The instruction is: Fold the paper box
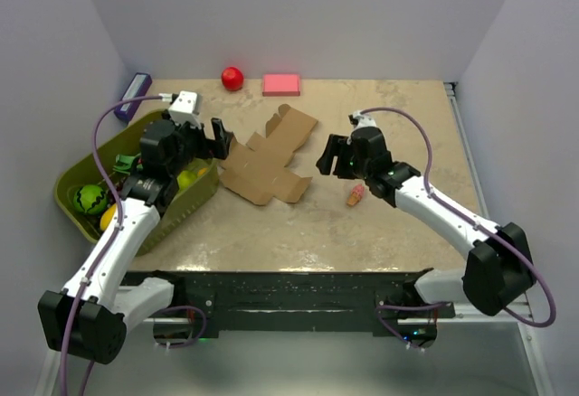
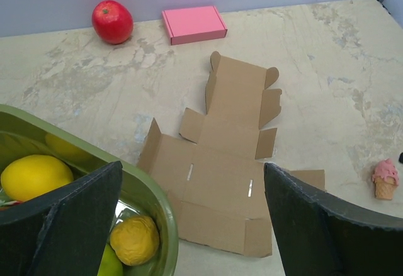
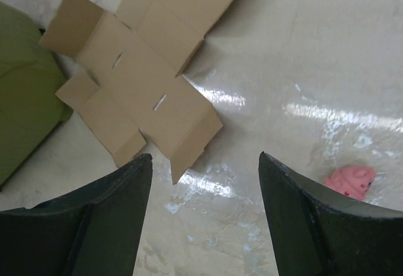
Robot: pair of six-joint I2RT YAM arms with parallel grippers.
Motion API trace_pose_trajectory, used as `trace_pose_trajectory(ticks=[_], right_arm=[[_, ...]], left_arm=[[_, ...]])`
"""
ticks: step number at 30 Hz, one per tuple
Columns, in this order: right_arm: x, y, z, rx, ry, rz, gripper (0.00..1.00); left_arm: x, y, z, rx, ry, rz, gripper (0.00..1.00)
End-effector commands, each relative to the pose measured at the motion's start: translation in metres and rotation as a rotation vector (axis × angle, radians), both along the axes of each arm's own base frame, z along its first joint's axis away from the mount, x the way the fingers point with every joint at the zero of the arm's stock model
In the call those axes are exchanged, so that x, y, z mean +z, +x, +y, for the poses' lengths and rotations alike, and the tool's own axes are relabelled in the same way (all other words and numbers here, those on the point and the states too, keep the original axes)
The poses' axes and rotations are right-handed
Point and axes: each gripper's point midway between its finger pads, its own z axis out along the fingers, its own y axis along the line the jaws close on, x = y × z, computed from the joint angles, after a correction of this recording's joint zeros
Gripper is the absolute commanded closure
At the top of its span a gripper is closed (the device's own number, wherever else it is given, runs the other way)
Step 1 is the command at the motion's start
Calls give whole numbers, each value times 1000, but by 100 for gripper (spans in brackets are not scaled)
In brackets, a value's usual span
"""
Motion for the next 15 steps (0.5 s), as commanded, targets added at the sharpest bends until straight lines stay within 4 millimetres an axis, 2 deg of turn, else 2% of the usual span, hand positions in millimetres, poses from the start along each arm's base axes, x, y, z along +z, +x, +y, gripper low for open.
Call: trace_pose_trajectory(ticks=[1,2,4,5,6,11,15], right_arm=[[-2,-1,34,-6,179,22,29],[-17,-4,34,-15,171,52,29],[-22,-5,42,-25,233,52,30],[-36,-11,43,-28,242,76,30],[-35,-10,49,-34,284,65,30],[-65,-10,47,-109,290,103,30],[-74,-8,56,-125,345,114,30]], left_arm=[[0,2,-3,-19,9,-20,3],[0,2,-5,-31,5,-22,2],[-2,2,-8,-49,3,-20,3],[-2,1,-10,-64,-2,-19,3],[-3,0,-12,-71,-3,-19,3],[-11,5,-8,-42,4,6,3],[-17,6,-10,-49,5,27,3]])
